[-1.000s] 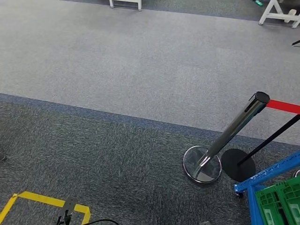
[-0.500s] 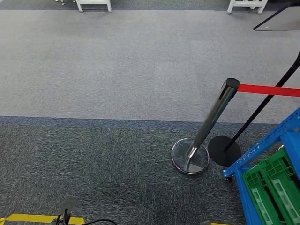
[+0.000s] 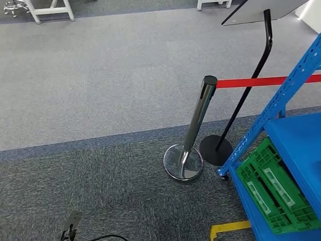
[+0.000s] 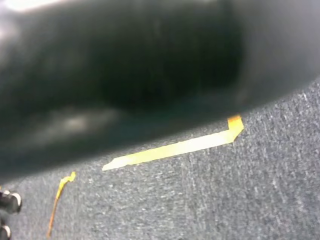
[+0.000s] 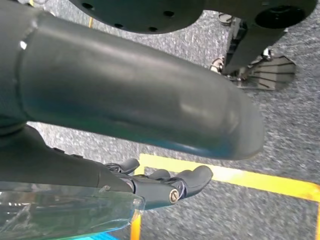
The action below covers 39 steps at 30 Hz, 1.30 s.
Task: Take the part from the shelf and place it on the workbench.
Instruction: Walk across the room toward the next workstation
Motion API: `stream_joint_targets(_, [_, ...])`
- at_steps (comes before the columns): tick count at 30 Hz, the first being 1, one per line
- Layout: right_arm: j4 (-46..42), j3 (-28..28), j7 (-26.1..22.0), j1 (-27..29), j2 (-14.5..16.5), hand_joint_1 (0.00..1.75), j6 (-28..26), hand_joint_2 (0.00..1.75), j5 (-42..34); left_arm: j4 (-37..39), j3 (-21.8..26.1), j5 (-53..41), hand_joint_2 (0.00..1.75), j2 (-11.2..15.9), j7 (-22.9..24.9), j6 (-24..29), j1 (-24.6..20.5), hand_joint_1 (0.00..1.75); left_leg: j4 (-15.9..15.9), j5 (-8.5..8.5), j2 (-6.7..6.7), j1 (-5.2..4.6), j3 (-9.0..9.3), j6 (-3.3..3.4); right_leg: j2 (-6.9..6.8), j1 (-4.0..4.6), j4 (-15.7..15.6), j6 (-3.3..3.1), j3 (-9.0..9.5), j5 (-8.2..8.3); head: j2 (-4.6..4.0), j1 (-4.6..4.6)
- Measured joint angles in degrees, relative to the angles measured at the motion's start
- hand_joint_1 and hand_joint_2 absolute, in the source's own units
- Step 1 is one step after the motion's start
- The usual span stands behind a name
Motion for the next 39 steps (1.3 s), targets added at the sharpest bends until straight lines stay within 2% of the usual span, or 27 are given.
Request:
stream_joint_targets(1, [0.0,0.0,0.1,0.2,0.0,0.00,0.0,0.00,0.0,0.0,0.0,0.0,0.00,0.0,0.0,0.0,0.0,0.00,-0.2,0.13,0.67,-0.02,0.09,0.38,-0.42,-0.04,0.1,0.33,-0.26,-0.01,0.00,0.00])
stream_joint_targets(2, [0.0,0.0,0.1,0.3,0.0,0.00,0.0,0.00,0.1,0.0,0.0,0.0,0.00,0.0,0.0,0.0,-0.1,0.00,-0.4,0.26,1.39,-0.01,0.20,0.76,-1.81,0.01,0.8,0.60,-0.77,-0.51,0.00,0.17])
stream_joint_targets(3, [0.0,0.0,0.2,0.3,0.0,0.00,0.1,0.00,0.2,0.0,0.0,-0.1,0.00,0.0,0.0,0.0,0.0,0.00,-0.5,0.34,2.21,-0.02,0.31,1.10,-3.74,0.09,2.7,0.82,-1.77,-1.68,0.00,0.37])
stream_joint_targets(4, [0.0,0.0,0.2,0.2,0.0,0.00,0.1,0.00,0.4,0.0,0.0,-0.1,0.00,0.0,0.0,0.0,0.1,0.00,-0.6,0.32,3.08,-0.16,0.38,1.34,-5.92,0.14,5.7,0.98,-3.19,-3.43,0.00,0.51])
stream_joint_targets(5, [0.0,0.0,0.2,0.0,0.0,0.00,0.1,0.00,0.6,0.0,0.1,-0.1,0.00,0.1,0.0,0.0,0.2,0.00,-0.6,0.25,3.98,-0.31,0.42,1.51,-7.32,0.12,9.4,1.18,-5.01,-5.42,0.00,0.66])
stream_joint_targets(7, [0.0,0.0,0.2,-0.1,0.0,0.00,0.2,0.00,0.8,0.0,0.1,-0.1,0.00,0.2,0.0,0.0,0.3,0.00,-0.6,0.11,5.80,-0.51,0.50,1.66,-8.14,0.04,15.2,1.46,-7.73,-7.67,0.00,0.64])
stream_joint_targets(8, [0.0,0.0,0.2,0.0,0.0,0.00,0.2,0.00,0.8,0.0,0.1,-0.1,0.00,0.2,0.0,0.0,0.3,0.00,-0.5,0.02,6.56,-0.53,0.57,1.64,-8.25,0.04,15.4,1.52,-7.71,-7.30,0.00,0.66])
stream_joint_targets(10, [0.1,0.0,0.2,0.2,0.0,0.00,0.2,0.00,0.8,0.0,0.1,-0.1,0.00,0.2,0.0,0.0,0.2,0.00,-0.5,-0.25,7.91,-0.54,0.91,1.41,-9.35,0.07,9.8,1.47,-4.31,-4.21,0.00,0.67])
stream_joint_targets(12, [0.1,0.0,0.2,0.0,0.0,0.00,0.2,0.00,0.8,0.0,0.1,-0.1,0.00,0.2,0.0,0.0,0.2,0.00,-0.4,-0.68,9.04,-0.83,1.35,0.90,-11.99,0.23,2.8,1.08,-0.18,-1.66,0.00,0.63])
stream_joint_targets(13, [0.1,0.0,0.2,-0.1,0.0,0.00,0.2,0.00,0.8,0.0,0.1,-0.1,0.00,0.2,0.0,0.0,0.2,0.00,-0.4,-0.84,9.54,-0.99,1.55,0.61,-12.81,0.32,1.0,0.80,0.89,-1.15,0.00,0.58])
stream_joint_targets(14, [0.1,0.0,0.3,-0.2,0.0,0.00,0.2,0.00,0.8,0.0,0.1,0.0,0.00,0.2,0.0,0.0,0.2,0.00,-0.4,-0.93,10.06,-1.10,1.71,0.34,-12.86,0.44,0.5,0.47,1.14,-1.04,0.00,0.54])
stream_joint_targets(16, [0.1,0.0,0.3,-0.1,0.0,0.00,0.2,0.00,0.8,0.0,0.1,0.0,0.00,0.2,0.0,0.0,0.1,0.00,-0.4,-1.10,10.68,-0.93,1.98,-0.27,-11.44,0.43,0.3,-0.24,1.11,-0.70,0.00,0.48])
stream_joint_targets(17, [0.1,0.0,0.3,-0.1,0.0,0.00,0.3,0.00,0.8,0.0,0.1,0.0,0.00,0.1,0.0,0.0,0.0,0.00,-0.3,-1.34,10.24,-0.79,2.01,-0.59,-10.86,0.36,0.1,-0.54,1.11,-0.55,0.00,0.45])
stream_joint_targets(18, [0.1,0.0,0.4,-0.1,0.0,0.00,0.3,0.00,0.8,0.0,0.1,0.0,0.00,0.1,0.0,0.0,-0.1,0.00,1.2,-2.39,9.00,-0.68,1.43,-0.89,-10.21,0.19,0.0,-0.91,1.14,-0.39,0.00,0.35])
stream_joint_targets(21, [0.1,0.0,0.4,-0.3,0.0,0.00,0.3,0.00,0.8,0.0,0.1,0.1,0.00,0.0,0.0,0.0,0.2,0.00,11.5,-7.47,5.41,-0.55,-3.51,-1.25,-7.95,-0.10,-0.1,-1.60,1.08,-0.19,0.00,-0.03])
stream_joint_targets(22, [0.1,0.0,0.4,-0.3,0.0,0.00,0.3,0.00,0.8,0.0,0.1,0.1,0.00,0.0,0.0,0.0,0.3,0.00,14.3,-8.11,5.19,-0.54,-5.03,-1.28,-7.09,-0.12,-0.1,-1.65,1.07,-0.18,0.00,-0.08])
stream_joint_targets(23, [0.1,0.0,0.4,-0.2,0.0,0.00,0.4,0.00,0.8,0.0,0.1,0.1,0.00,0.1,0.0,0.0,0.3,0.00,15.2,-7.69,5.06,-0.51,-5.79,-1.28,-6.21,-0.15,-0.1,-1.64,1.09,-0.16,0.00,-0.06])
stream_joint_targets(25, [0.1,0.0,0.4,-0.1,0.0,0.00,0.4,0.00,0.8,0.0,0.1,0.1,0.00,0.1,0.0,0.0,0.3,0.00,11.1,-4.10,4.52,-0.37,-4.33,-1.26,-4.49,-0.31,-0.1,-1.42,1.14,-0.06,0.00,-0.06])
stream_joint_targets(27, [0.1,0.0,0.4,-0.2,0.0,0.00,0.4,0.00,0.8,0.0,0.1,0.1,0.00,0.1,0.0,0.0,0.2,0.00,3.8,-0.85,2.07,0.11,-1.21,-1.32,-2.85,-0.35,0.1,-0.83,0.90,0.04,0.00,-0.09])
stream_joint_targets(29, [0.1,0.0,0.4,-0.2,0.0,0.00,0.4,0.00,0.8,0.0,0.1,0.1,0.00,0.0,0.0,0.0,0.1,0.00,0.1,-0.24,0.40,0.36,0.28,-1.03,-1.52,-0.34,0.1,-0.05,0.39,0.20,0.00,-0.13])
stream_joint_targets(31, [0.1,0.0,0.4,0.1,0.0,0.00,0.4,0.00,0.8,0.0,0.1,0.2,0.00,0.0,0.0,0.0,0.0,0.00,-0.2,-0.24,1.35,0.25,0.39,-0.19,-0.70,-0.51,-0.2,0.70,-0.16,0.42,0.00,-0.13])
stream_joint_targets(33, [0.1,0.0,0.4,0.5,0.0,0.00,0.5,0.00,0.8,0.0,0.1,0.2,0.00,0.0,0.0,0.0,-0.1,0.00,-0.4,-0.04,2.59,0.23,0.46,0.75,-2.92,-0.42,1.4,1.18,-1.22,-0.77,0.00,0.16])
stream_joint_targets(35, [0.1,0.0,0.5,0.3,0.0,0.00,0.5,0.00,0.9,0.0,0.2,0.2,0.00,0.0,0.0,0.0,0.1,0.00,-0.5,-0.07,4.04,-0.01,0.50,1.38,-6.54,-0.26,7.4,1.37,-3.97,-4.32,0.00,0.48])
stream_joint_targets(36, [0.1,0.0,0.5,0.2,0.0,0.00,0.5,0.00,0.9,0.0,0.3,0.1,0.00,0.0,0.0,0.0,0.2,0.00,-0.5,-0.14,4.86,-0.20,0.51,1.57,-7.49,-0.29,11.3,1.45,-5.79,-6.23,0.00,0.56])
stream_joint_targets(37, [0.1,0.0,0.5,0.1,0.0,0.00,0.5,0.00,0.9,0.0,0.4,0.1,0.00,0.0,0.0,0.0,0.3,0.00,-0.5,-0.20,5.67,-0.36,0.54,1.65,-7.94,-0.31,14.4,1.48,-7.19,-7.46,0.00,0.54])
stream_joint_targets(38, [0.1,0.0,0.5,0.1,0.0,0.00,0.5,0.00,0.9,0.0,0.4,0.1,0.00,0.0,0.0,0.0,0.3,0.00,-0.5,-0.27,6.41,-0.47,0.59,1.68,-8.14,-0.31,15.8,1.48,-7.71,-7.68,0.00,0.55])
stream_joint_targets(39, [0.1,0.0,0.5,0.2,0.0,0.00,0.5,0.00,0.9,0.0,0.5,0.0,0.00,0.0,0.0,0.0,0.3,0.00,-0.4,-0.38,7.10,-0.53,0.70,1.67,-8.29,-0.29,14.9,1.42,-7.07,-6.83,0.00,0.55])
